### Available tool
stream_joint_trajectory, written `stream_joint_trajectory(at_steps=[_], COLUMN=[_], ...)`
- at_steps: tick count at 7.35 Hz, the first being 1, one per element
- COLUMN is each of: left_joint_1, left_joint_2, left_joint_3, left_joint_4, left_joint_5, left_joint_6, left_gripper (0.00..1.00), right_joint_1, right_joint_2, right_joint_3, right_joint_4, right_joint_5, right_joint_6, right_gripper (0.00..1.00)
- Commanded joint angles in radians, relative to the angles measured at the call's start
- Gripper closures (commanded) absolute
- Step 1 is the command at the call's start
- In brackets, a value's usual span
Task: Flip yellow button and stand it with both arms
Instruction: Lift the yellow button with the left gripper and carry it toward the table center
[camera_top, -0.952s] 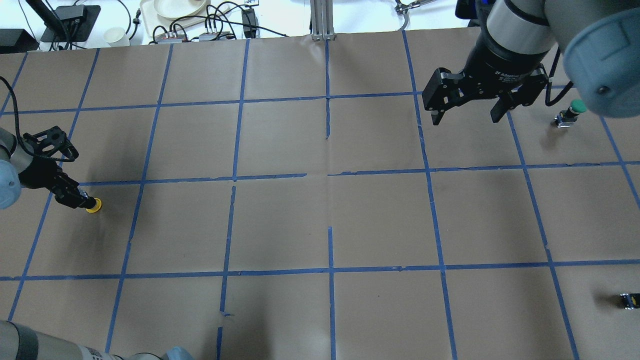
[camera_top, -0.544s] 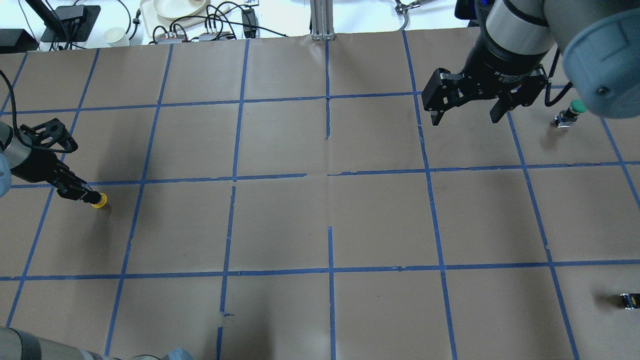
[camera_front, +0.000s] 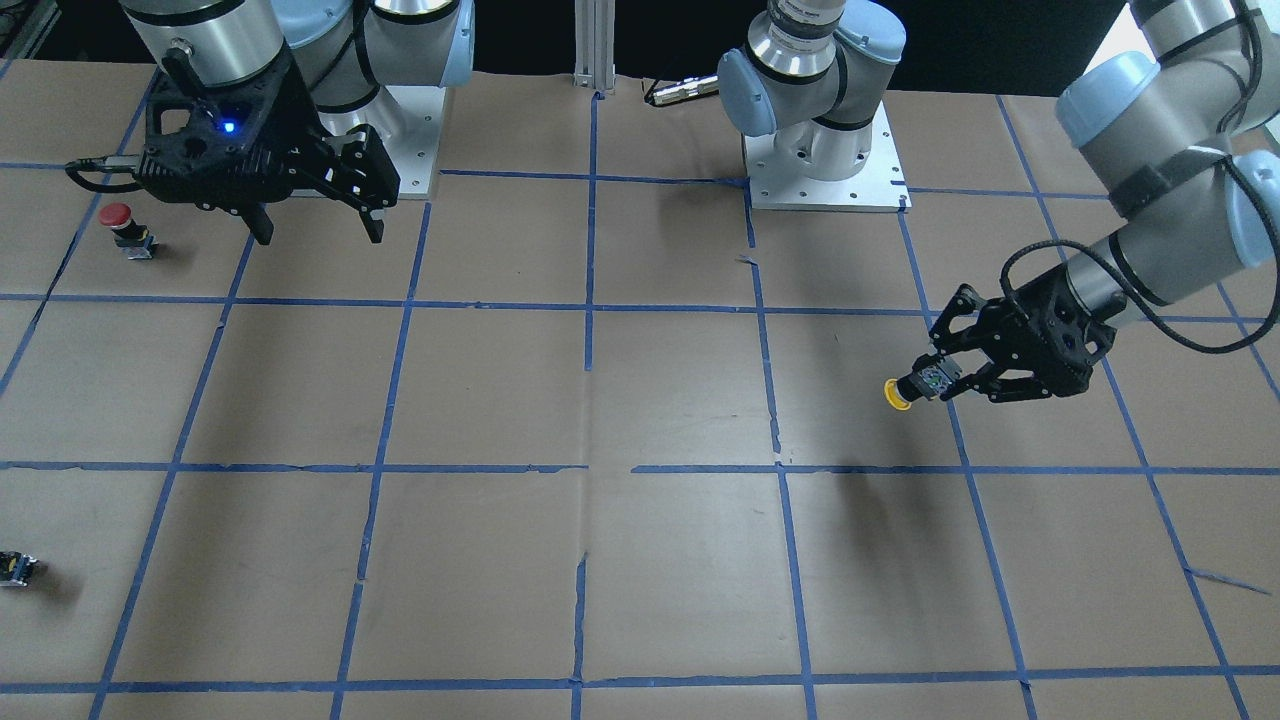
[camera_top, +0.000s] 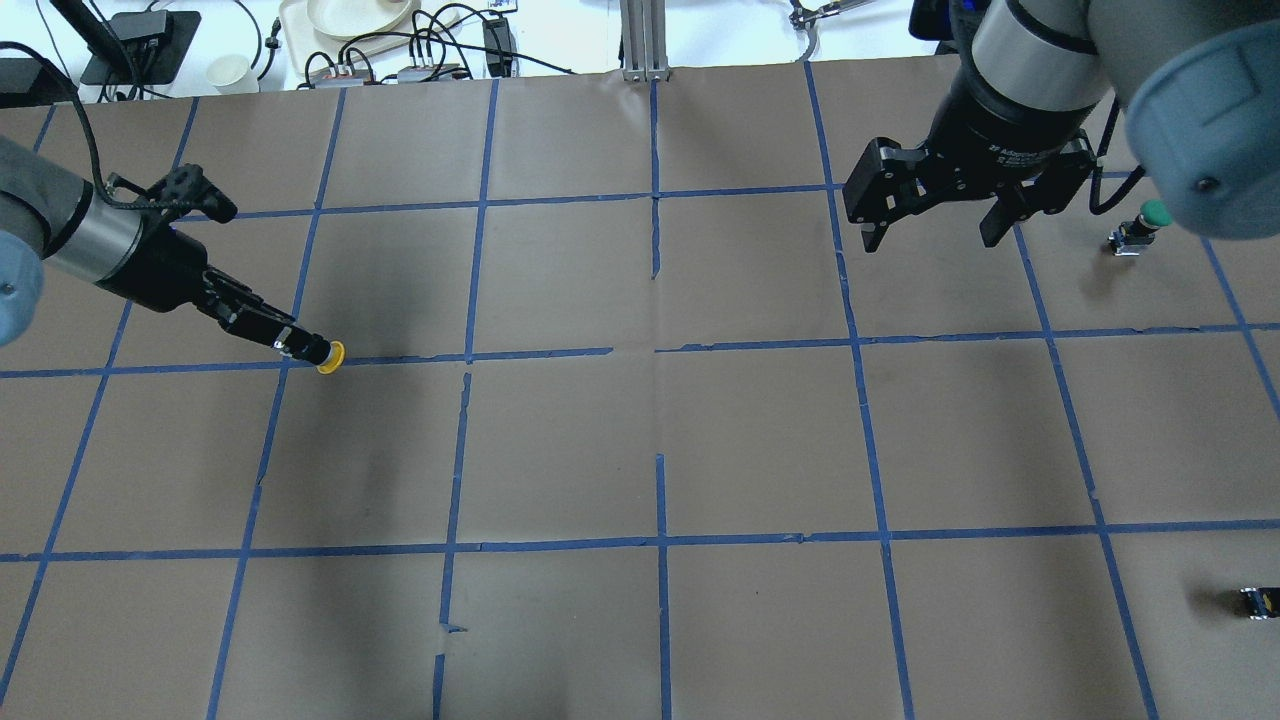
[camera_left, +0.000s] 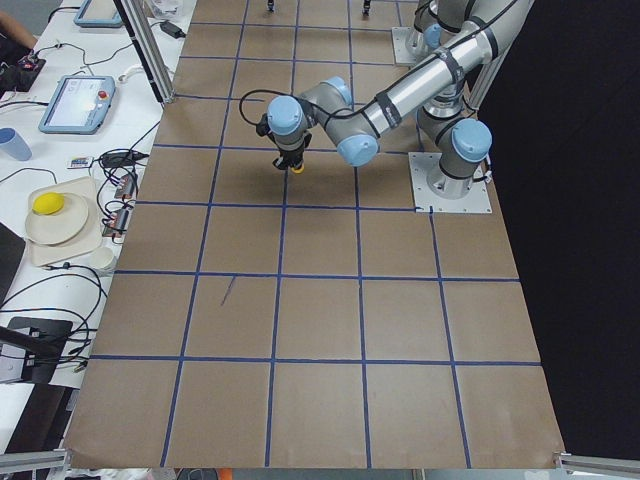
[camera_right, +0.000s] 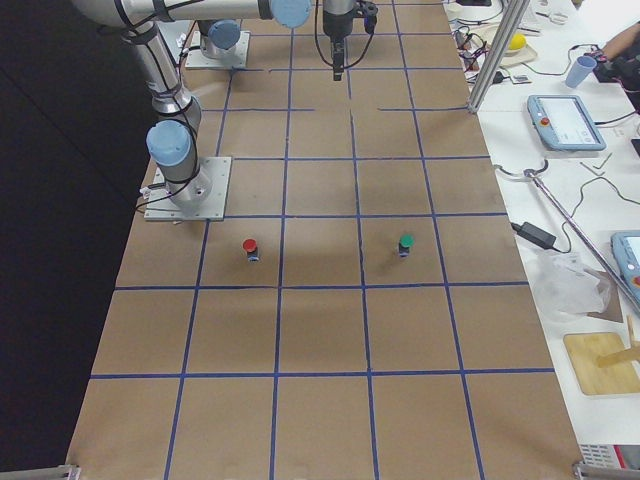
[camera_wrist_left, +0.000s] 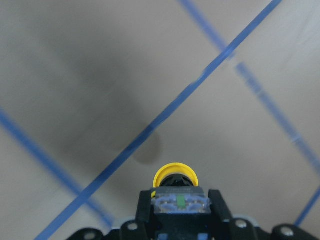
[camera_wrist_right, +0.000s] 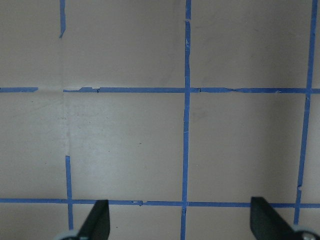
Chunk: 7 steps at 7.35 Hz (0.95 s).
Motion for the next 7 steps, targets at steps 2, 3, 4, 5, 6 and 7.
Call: stream_joint_trajectory(at_steps=[2,3,4,5,6,7], left_joint_1=[-0.228,-0.282,-0.305,-0.316,-0.329,-0.340], left_joint_2=[0.096,0.108,0.119,0.123,0.136,0.142], left_joint_3=[0.063,0.070,0.076,0.068,0.062,0.060], left_joint_4=[-0.119,-0.125,-0.124,-0.124,-0.124,-0.118], left_joint_5=[-0.307,-0.385,-0.488,-0.621,-0.700,-0.805], left_joint_6=[-0.274,-0.368,-0.501,-0.594,-0.659,-0.776], left_gripper=[0.92,0.92,0.92,0.92,0.92,0.92], right_joint_1=[-0.005,-0.014,-0.050,-0.130,-0.208,-0.262], right_joint_2=[0.002,0.006,0.006,0.005,0.003,0.003], right_joint_3=[-0.017,-0.035,-0.039,-0.040,-0.040,-0.039], right_joint_4=[-0.001,-0.004,-0.004,0.006,0.054,0.110], right_joint_5=[0.006,0.012,0.068,0.169,0.267,0.402], right_joint_6=[0.011,0.012,0.029,0.063,0.061,0.061], right_gripper=[0.00,0.00,0.00,0.00,0.00,0.00])
